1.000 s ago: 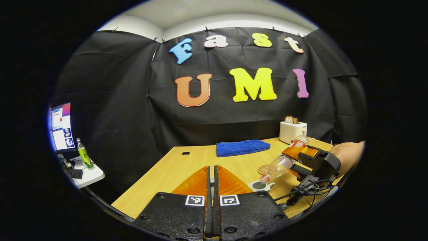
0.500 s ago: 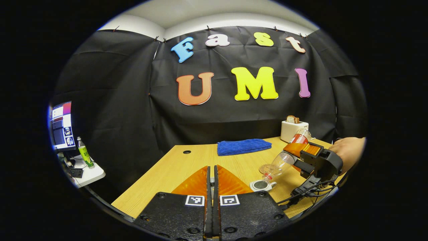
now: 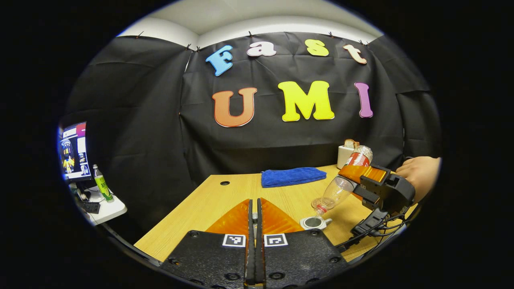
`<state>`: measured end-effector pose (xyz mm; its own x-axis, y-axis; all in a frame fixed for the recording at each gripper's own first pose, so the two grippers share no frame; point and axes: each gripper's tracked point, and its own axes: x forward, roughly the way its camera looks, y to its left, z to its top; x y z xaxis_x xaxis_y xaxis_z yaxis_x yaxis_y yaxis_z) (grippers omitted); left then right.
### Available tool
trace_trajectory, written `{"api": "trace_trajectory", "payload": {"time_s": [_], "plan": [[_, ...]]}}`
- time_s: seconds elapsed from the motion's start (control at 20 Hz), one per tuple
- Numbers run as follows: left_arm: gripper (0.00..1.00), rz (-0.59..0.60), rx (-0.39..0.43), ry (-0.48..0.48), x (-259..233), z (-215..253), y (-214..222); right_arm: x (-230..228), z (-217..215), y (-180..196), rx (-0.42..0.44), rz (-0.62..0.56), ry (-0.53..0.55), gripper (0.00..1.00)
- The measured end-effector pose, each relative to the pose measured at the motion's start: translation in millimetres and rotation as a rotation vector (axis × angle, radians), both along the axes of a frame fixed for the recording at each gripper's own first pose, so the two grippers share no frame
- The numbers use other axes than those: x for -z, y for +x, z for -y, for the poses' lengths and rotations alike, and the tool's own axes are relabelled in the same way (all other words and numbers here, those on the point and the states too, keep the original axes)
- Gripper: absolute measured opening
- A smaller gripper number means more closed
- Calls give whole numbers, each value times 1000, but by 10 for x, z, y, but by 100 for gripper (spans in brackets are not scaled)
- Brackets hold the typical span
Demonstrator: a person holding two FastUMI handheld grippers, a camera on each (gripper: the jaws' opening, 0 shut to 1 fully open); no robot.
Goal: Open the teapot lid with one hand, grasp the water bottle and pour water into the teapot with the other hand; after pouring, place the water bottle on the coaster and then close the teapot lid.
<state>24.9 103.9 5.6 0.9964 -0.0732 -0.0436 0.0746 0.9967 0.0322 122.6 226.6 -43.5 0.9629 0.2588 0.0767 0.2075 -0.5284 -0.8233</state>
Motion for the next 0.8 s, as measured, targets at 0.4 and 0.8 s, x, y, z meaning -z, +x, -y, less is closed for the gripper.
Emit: {"api": "trace_trajectory", "payload": {"time_s": [0.4,0.8], "plan": [[3,-1,2,1,-5,-13,2,-77,-100,-11,-29,39,-77,72],[3,1,2,1,-8,-10,-2,-106,-123,-10,-36,39,-82,72]]}}
